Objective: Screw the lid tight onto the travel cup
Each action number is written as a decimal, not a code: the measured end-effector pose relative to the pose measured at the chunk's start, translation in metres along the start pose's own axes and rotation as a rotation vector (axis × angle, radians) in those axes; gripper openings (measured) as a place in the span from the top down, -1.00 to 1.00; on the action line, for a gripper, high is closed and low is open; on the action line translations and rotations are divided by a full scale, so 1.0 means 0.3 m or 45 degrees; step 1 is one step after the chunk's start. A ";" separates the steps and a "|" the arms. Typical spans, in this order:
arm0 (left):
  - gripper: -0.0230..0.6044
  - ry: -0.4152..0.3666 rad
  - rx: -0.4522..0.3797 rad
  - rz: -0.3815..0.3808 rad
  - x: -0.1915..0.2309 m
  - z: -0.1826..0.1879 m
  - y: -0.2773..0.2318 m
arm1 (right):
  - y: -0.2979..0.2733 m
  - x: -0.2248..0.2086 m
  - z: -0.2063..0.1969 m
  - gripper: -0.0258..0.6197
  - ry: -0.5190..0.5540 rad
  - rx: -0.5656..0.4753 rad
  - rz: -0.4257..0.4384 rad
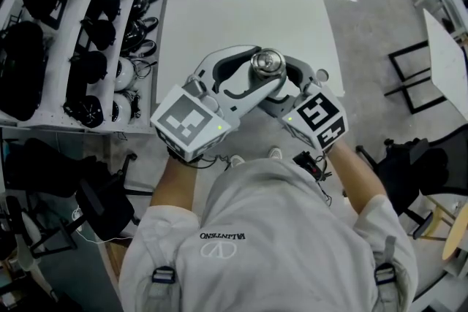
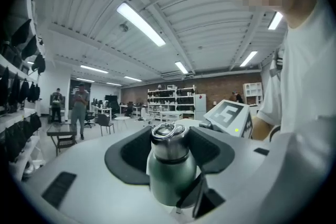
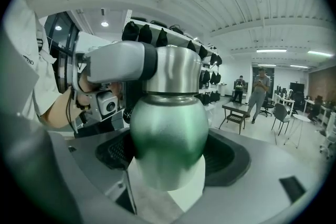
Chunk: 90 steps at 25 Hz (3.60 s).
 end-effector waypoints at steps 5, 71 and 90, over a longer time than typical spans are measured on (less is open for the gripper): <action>0.20 -0.018 -0.029 -0.201 -0.015 0.013 0.012 | 0.001 0.031 0.016 -0.28 -0.008 -0.053 0.083; 0.11 -0.001 0.008 -0.282 -0.063 -0.019 0.006 | -0.002 0.091 0.022 -0.28 -0.025 -0.088 0.205; -0.12 -0.022 0.136 0.201 0.015 -0.096 0.014 | -0.024 0.017 -0.046 -0.28 0.039 0.088 -0.027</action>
Point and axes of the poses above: the fingertips, and each gripper's own axes: y backward along the fingers, x to its left, z out of its top, the point moved 1 cm from there along y, backward along the fingers, and after that the axes turned 9 degrees about -x, right-handed, at the moved point
